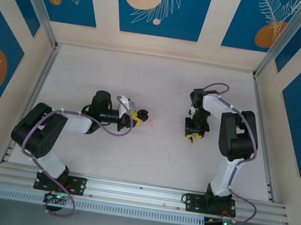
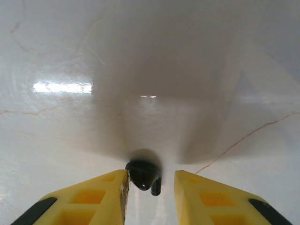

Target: Insert wireless bluetooth earbuds into charging case

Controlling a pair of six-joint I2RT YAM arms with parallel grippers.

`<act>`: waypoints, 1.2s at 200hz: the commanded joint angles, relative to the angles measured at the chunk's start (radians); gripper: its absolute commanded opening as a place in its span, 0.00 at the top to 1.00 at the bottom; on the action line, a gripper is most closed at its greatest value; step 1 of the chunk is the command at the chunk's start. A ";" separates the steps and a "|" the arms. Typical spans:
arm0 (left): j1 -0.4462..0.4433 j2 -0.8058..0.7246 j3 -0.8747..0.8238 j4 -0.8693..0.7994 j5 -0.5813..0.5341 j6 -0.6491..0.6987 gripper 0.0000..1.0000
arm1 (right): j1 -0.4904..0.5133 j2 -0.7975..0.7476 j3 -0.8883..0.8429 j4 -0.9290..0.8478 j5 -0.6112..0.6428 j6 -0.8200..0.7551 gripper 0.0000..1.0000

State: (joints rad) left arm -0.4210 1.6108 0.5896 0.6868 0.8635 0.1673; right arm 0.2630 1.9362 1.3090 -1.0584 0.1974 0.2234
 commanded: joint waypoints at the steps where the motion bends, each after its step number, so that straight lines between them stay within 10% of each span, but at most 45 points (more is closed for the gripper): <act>1: 0.005 -0.022 -0.003 -0.014 0.012 0.024 0.93 | 0.010 0.030 0.014 -0.005 -0.033 -0.007 0.68; 240: 0.003 -0.004 0.003 -0.019 0.012 0.026 0.93 | 0.043 -0.128 -0.113 0.168 -0.010 0.025 0.80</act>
State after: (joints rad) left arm -0.4210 1.6108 0.5896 0.6682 0.8631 0.1673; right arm 0.2867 1.8851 1.2255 -0.9520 0.1875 0.2279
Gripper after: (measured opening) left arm 0.135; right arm 0.199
